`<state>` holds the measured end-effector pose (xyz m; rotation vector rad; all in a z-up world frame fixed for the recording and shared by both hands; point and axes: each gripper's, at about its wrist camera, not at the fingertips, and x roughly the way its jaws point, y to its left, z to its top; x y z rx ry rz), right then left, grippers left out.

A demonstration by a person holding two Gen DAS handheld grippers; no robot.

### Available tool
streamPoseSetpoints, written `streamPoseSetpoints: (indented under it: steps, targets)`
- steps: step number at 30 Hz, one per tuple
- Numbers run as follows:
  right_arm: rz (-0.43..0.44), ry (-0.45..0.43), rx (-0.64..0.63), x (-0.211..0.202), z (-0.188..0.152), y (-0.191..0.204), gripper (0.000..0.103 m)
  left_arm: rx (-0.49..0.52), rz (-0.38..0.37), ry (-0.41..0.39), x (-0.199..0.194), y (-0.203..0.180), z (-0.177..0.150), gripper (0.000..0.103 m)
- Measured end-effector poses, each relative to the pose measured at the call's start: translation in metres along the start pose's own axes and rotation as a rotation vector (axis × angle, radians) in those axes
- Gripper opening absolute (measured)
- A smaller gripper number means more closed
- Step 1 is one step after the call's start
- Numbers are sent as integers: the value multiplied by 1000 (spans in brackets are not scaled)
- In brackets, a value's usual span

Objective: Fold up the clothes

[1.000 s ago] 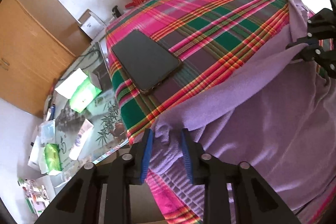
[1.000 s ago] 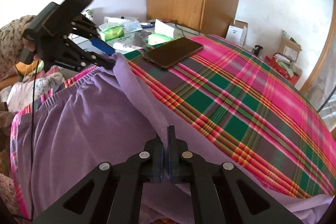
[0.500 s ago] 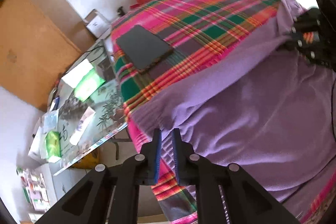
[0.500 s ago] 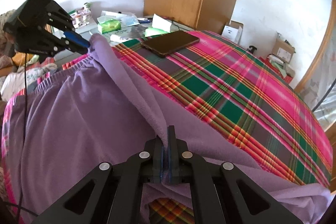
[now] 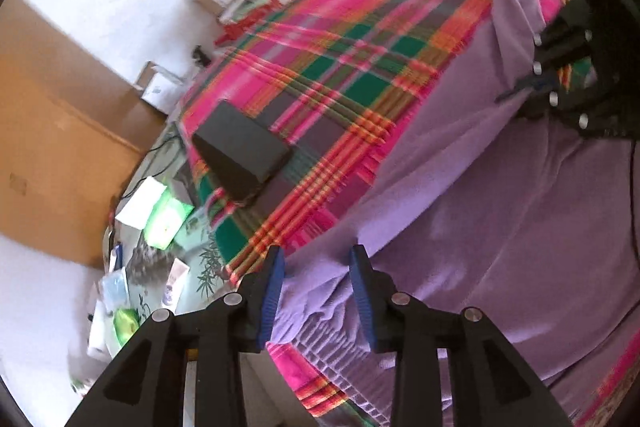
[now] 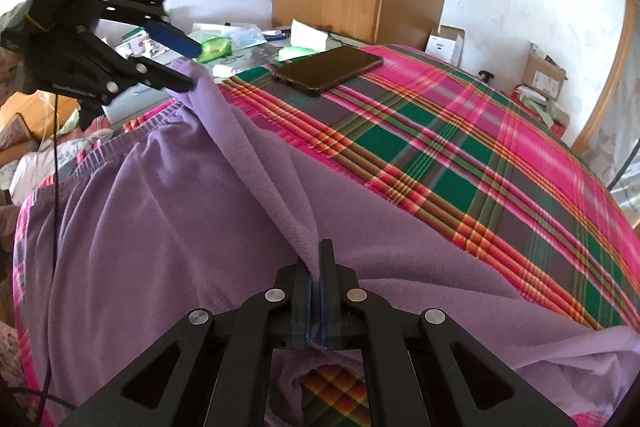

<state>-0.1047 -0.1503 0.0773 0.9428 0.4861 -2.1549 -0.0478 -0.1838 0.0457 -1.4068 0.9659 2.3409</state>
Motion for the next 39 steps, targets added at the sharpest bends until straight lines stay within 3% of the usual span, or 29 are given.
streamPoseSetpoints:
  steps: [12,14,15,19,32,39]
  targets:
    - [23,0,11,1,0,-4,3,43,-47,78,26,-3,-4,34]
    - [21,-1,8,0,0,-3,3,21,-40,64,21,-2,-6,27]
    - [19,-3,8,-1,0,-2,3,9,-36,57,19,-1,-7,17]
    - [3,-14,8,-4,2,-1,3,-36,-21,30,8,1,-11,5]
    - [-68,-124,-2,-47,15,17,3,-164,36,-60,-29,3,-30,4]
    - [-105,-162,-36,-74,16,38,3,-170,82,-89,-52,-8,-41,4]
